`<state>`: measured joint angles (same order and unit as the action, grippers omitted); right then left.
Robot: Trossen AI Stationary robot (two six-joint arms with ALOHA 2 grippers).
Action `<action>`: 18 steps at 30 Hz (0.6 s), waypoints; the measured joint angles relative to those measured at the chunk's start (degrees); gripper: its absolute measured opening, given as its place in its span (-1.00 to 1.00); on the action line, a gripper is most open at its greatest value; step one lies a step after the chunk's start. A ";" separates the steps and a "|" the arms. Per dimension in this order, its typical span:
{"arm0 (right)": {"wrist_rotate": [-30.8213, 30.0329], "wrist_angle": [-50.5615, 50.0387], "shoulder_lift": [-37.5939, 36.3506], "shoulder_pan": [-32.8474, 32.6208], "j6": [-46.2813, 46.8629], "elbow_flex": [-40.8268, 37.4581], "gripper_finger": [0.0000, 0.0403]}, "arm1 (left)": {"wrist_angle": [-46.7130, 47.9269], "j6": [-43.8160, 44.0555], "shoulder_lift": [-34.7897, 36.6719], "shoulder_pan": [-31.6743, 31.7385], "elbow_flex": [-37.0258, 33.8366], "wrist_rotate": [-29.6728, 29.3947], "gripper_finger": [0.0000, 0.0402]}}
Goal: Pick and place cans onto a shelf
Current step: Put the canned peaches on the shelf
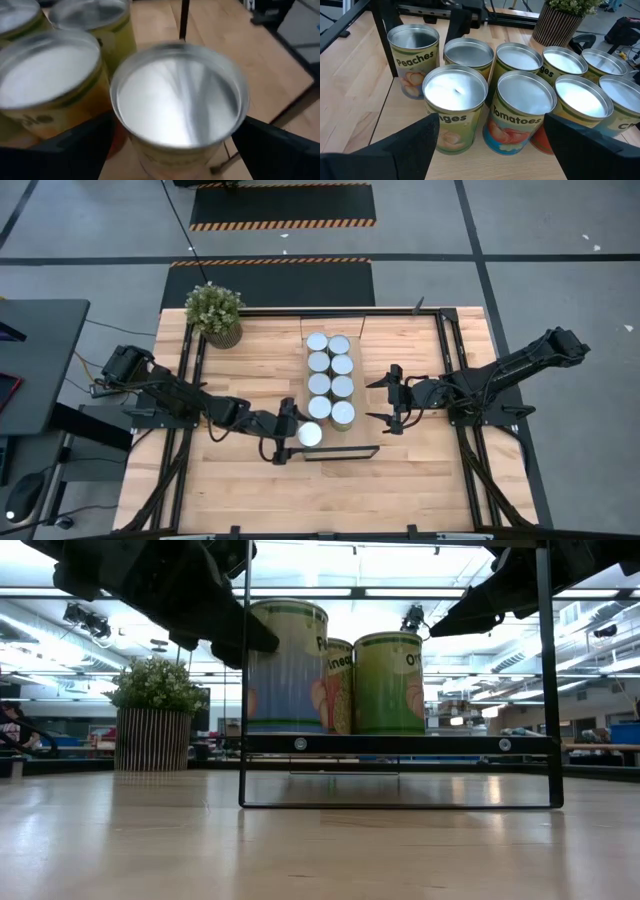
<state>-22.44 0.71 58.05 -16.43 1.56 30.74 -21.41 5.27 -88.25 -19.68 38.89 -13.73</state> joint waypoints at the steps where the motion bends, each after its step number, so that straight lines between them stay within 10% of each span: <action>1: 0.00 0.02 0.00 0.00 0.00 0.00 0.82 | 0.77 -0.02 0.00 0.00 0.00 0.05 0.93; 18: 0.00 0.52 0.01 0.00 -0.18 0.01 0.82 | 12.45 -0.38 4.32 0.00 -0.04 0.01 0.93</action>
<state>-22.44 1.23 58.06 -16.43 1.39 30.75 -8.96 4.89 -83.93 -19.68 38.85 -13.72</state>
